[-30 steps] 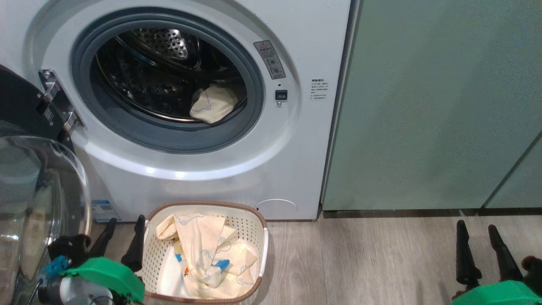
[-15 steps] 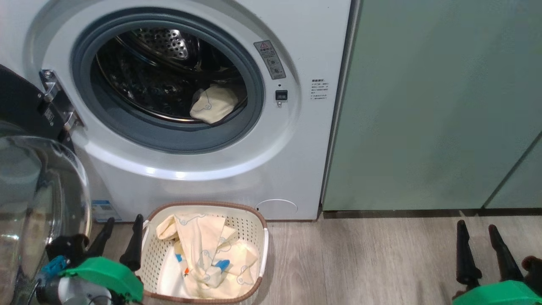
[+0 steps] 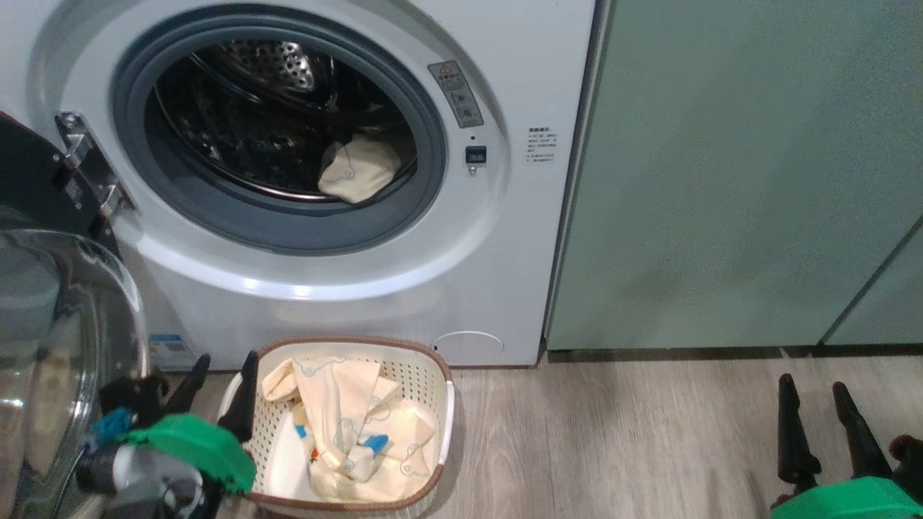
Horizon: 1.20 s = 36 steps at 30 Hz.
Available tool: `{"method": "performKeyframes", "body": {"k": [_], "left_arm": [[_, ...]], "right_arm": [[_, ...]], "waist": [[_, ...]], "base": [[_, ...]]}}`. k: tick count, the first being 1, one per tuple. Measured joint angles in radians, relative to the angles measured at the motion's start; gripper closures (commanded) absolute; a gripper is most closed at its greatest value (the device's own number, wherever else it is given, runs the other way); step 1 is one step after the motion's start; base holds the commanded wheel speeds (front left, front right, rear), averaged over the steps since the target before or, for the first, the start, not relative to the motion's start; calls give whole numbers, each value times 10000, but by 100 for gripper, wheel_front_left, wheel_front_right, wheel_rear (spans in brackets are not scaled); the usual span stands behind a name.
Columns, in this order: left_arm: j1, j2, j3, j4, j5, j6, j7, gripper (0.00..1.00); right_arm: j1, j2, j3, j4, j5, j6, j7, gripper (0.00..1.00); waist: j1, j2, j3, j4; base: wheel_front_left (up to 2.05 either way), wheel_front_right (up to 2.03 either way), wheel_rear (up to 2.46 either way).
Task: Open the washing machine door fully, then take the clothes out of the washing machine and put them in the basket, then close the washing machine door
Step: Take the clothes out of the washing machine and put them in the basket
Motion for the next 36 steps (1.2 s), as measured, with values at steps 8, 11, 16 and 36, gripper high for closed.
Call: {"method": "performKeyframes", "body": {"k": [8, 11, 16, 36], "left_arm": [[-1734, 326, -815, 472, -211, -77, 1141, 0], [-2832, 686, -1536, 500, -577, -79, 1682, 0], [-4693, 1499, -2679, 441, -1350, -81, 2472, 0], [-10767, 3557, -5682, 1584, -3668, -82, 4270, 0]], "right_arm": [[-63, 23, 29, -71, 0, 0, 0, 0], [-348, 44, 203, -81, 2, 0, 0, 0], [-1192, 96, 236, -240, 4, 0, 0, 0], [-3405, 167, 650, -456, 322, 0, -2, 0]], "waist": [[0, 0, 591, -103], [2, 0, 1081, -130], [3, 0, 2071, -172], [2, -1, 5704, -585]], "base": [[0, 0, 0], [0, 0, 0], [0, 0, 0], [0, 0, 0]]}}
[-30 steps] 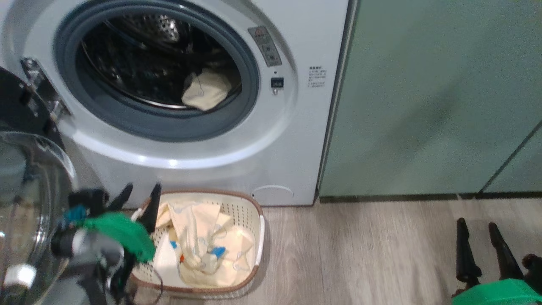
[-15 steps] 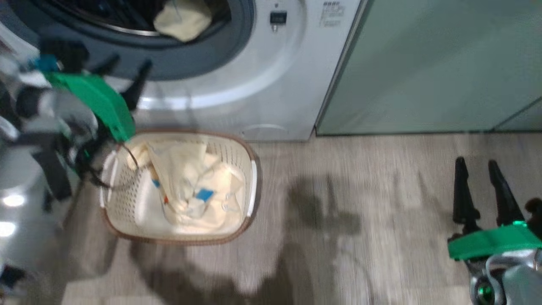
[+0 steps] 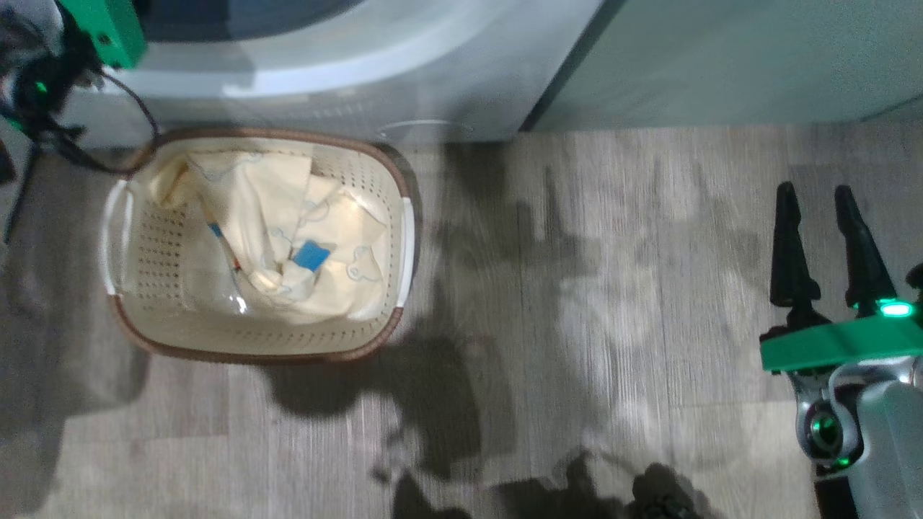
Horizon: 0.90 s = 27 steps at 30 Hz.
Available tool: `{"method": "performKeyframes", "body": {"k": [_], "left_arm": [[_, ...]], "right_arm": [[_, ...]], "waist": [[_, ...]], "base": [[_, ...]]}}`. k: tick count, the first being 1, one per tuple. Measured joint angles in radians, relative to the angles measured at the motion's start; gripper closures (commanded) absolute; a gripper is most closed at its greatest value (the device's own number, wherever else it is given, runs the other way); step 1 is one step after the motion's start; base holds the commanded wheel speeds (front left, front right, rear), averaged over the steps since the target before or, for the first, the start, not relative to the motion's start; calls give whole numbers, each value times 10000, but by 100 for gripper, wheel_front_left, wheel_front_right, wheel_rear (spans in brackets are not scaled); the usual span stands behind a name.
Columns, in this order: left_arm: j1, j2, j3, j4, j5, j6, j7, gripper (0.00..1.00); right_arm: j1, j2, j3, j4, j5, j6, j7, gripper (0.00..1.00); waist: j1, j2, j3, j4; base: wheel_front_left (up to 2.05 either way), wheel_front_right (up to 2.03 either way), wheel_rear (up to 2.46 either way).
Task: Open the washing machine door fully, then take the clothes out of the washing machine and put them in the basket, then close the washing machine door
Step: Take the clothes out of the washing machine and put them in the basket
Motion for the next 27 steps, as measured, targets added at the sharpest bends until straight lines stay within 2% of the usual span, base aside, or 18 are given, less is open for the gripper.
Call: {"method": "performKeyframes", "body": {"k": [6, 15, 27], "left_arm": [[-1282, 128, -637, 453, -779, 0, 428, 0], [-2895, 105, -1310, 1476, -1269, 0, 953, 0], [-4020, 21, -2054, 2592, -1804, 0, 2113, 0]], "right_arm": [[-370, 2, 194, -90, 48, 0, 0, 0], [-734, 2, 351, -127, 240, 0, 0, 0], [-1164, 4, 614, -184, 430, 0, 0, 0]], "waist": [[-1, 0, 692, -218], [-2, 0, 1584, -505], [-2, 0, 2388, -795]], "base": [[0, 0, 0], [0, 0, 0], [0, 0, 0]]}}
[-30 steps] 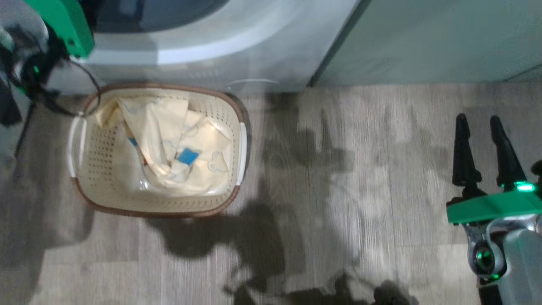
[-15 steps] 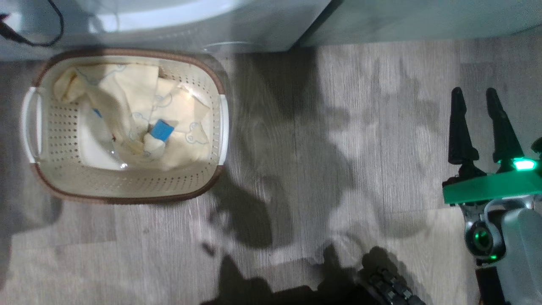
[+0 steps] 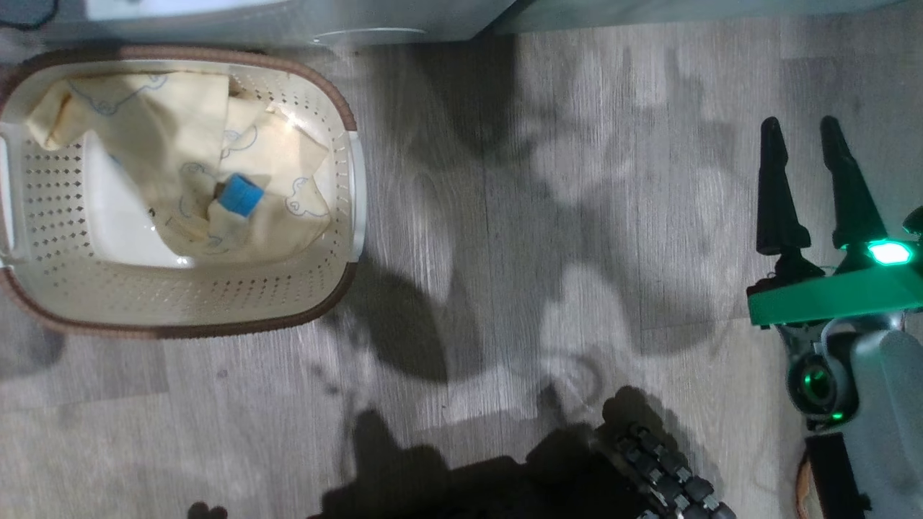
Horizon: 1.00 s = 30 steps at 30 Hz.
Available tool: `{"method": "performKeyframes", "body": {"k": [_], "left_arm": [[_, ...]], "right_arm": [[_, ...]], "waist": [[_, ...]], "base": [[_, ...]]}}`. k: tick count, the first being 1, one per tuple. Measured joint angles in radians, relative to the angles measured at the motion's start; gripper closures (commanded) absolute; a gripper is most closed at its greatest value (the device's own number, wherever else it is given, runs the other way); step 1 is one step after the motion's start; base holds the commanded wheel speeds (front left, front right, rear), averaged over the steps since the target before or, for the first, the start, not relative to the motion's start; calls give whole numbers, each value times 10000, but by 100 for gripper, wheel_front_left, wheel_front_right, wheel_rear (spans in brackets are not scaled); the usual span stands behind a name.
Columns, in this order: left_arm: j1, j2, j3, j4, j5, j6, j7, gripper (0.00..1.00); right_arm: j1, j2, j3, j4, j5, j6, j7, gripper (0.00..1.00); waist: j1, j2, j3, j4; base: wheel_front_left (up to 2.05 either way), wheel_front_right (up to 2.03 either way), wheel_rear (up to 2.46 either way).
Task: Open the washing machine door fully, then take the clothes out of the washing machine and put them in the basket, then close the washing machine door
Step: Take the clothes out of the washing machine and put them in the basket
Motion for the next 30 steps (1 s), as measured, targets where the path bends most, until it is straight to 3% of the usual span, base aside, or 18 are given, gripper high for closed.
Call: {"method": "performKeyframes", "body": {"k": [7, 8, 9, 10, 17, 30], "left_arm": [[-516, 8, -502, 140, -115, 2, 303, 0], [-554, 17, -600, 102, -161, 6, 316, 23], [-564, 13, -640, 54, -213, 6, 311, 57], [-564, 10, -700, -27, -291, 4, 307, 100], [-405, 111, -1310, -428, -690, 6, -320, 100], [929, 318, -1743, -1392, -2075, 4, -2516, 100]], "right_arm": [[-79, 0, 29, -12, 54, 0, 0, 0], [-123, 0, 29, -12, 54, 0, 0, 0], [-176, 0, 29, -12, 54, 0, 0, 0], [-217, 0, 29, -12, 54, 0, 0, 0], [-228, 0, 10, 23, 54, 0, 0, 0], [107, 0, -357, 161, -69, 0, 0, 0]], "waist": [[0, 0, 200, -80], [0, 0, 216, -82], [0, 0, 227, -80], [0, 0, 232, -79], [0, 0, 74, -29], [-1, 0, -1102, 380]], "base": [[0, 0, 0], [0, 0, 0], [0, 0, 0], [0, 0, 0], [0, 0, 0], [0, 0, 0]]}}
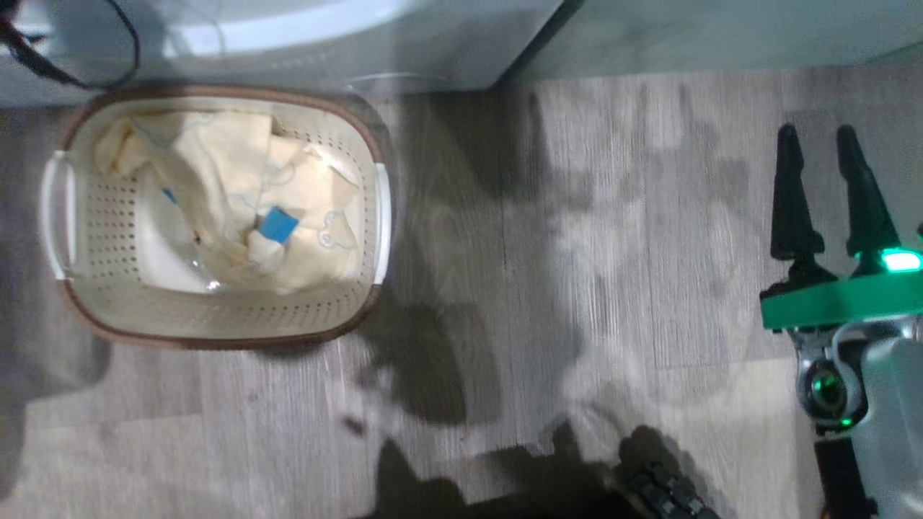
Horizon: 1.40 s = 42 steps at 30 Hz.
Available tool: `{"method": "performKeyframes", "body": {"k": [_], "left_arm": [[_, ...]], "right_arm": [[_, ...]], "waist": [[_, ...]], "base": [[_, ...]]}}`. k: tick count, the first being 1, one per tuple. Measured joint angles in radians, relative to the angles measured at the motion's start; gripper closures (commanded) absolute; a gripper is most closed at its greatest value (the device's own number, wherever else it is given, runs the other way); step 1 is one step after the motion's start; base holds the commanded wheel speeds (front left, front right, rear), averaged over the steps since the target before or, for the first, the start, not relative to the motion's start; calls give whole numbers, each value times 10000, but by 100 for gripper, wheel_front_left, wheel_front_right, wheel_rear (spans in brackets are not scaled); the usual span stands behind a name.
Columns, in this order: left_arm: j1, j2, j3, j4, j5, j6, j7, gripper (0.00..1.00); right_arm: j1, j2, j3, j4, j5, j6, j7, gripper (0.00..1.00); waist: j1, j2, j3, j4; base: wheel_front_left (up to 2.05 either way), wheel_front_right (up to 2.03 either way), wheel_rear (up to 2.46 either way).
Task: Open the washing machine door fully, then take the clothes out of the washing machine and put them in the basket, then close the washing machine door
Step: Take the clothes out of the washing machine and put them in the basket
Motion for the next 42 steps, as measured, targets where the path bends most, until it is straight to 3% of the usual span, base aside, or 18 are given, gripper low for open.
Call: {"method": "performKeyframes", "body": {"k": [17, 20, 26, 30, 38, 42], "left_arm": [[2924, 454, -792, -1076, -679, 27, -2437, 100], [3708, 403, -1068, -1183, -395, 562, -2943, 100], [5344, 73, -1348, -1580, -36, 2468, -3708, 100], [6276, -173, -1342, -2029, 10, 3354, -3914, 100], [7964, -500, -1095, -2243, 2, 3791, -4109, 100], [8641, -1177, -915, -1787, 247, 3664, -4111, 100]], "right_arm": [[1247, 0, -299, 276, -334, 0, 0, 0], [1610, 0, -362, 324, -384, 0, 0, 0], [2117, 0, -491, 401, -500, 0, 0, 0], [2314, 0, -522, 420, -554, 0, 0, 0], [2684, -8, -589, 428, -600, 0, 0, 0], [2686, -42, -577, 424, -600, 0, 0, 0]], "waist": [[-1, 0, -2133, 594], [-2, 1, -2565, 680], [-2, 1, -3355, 874], [-1, 1, -3757, 1004], [-1, 1, -4323, 1212], [0, 1, -4397, 1254]], "base": [[0, 0, 0], [0, 0, 0], [0, 0, 0], [0, 0, 0], [0, 0, 0], [0, 0, 0]]}}
